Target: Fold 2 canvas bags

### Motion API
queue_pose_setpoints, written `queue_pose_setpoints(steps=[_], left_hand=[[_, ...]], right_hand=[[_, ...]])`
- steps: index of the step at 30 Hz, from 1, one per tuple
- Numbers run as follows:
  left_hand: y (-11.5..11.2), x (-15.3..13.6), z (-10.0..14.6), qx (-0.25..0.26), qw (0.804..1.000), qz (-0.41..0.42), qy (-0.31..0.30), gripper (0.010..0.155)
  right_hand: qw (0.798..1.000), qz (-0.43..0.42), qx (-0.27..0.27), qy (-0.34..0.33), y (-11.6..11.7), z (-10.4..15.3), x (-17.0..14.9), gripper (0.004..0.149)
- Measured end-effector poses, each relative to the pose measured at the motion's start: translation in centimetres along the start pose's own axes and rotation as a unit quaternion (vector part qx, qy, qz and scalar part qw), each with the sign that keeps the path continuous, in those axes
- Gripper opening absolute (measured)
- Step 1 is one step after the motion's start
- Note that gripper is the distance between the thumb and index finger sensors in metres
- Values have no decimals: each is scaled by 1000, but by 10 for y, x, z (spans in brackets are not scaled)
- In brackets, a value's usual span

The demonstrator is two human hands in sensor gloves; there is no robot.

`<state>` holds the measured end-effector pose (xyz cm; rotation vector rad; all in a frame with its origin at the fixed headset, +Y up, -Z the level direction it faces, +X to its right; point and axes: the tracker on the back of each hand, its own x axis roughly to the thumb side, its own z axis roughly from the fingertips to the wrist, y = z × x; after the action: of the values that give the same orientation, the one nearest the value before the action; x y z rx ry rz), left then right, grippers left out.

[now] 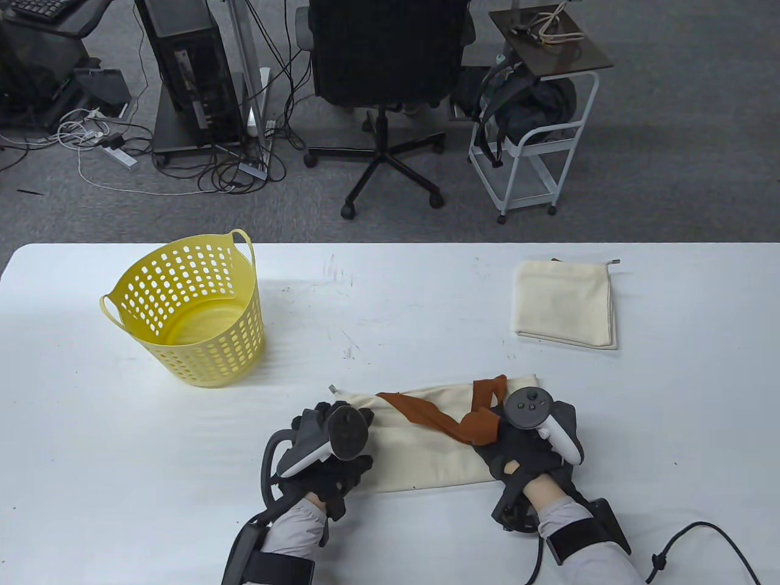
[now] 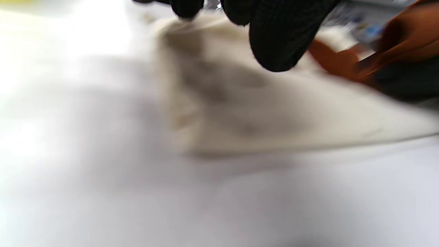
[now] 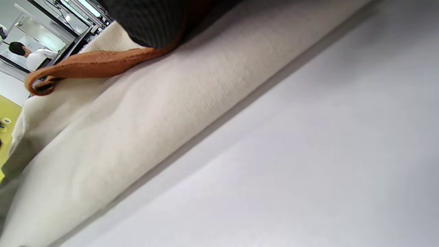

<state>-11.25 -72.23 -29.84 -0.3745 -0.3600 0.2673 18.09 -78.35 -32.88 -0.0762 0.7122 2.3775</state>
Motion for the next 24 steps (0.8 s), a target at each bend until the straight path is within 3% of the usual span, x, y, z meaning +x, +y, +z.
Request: queue_pose_setpoints(steps=[3, 6, 8, 12, 15, 18, 20, 24], left_hand=[[0, 43, 6, -56, 983, 111, -138, 66], [-12, 78, 5, -135, 964, 129, -191, 66], [-23, 99, -1, -172, 963, 95, -185, 67], [-42, 111, -23, -173, 971, 82, -141, 73], [-50, 107, -39, -141, 979, 108, -98, 73], [-57, 100, -53, -150, 981, 104, -60, 73], [-64, 94, -59, -158, 981, 106, -42, 72], [-77, 86, -63, -158, 981, 108, -28, 71]], right_hand=[[1000, 8, 3, 3, 2, 0, 1, 50], [1000, 10, 3, 4, 2, 0, 1, 50], [1000, 11, 3, 3, 2, -1, 1, 50], [1000, 11, 0, -1, 2, -1, 0, 51], [1000, 8, 5, -14, 1, -1, -1, 56], [999, 12, 25, -43, -5, 1, -2, 70], [996, 12, 46, -70, -11, 2, -5, 71], [988, -47, 99, -105, -23, 2, -15, 60]])
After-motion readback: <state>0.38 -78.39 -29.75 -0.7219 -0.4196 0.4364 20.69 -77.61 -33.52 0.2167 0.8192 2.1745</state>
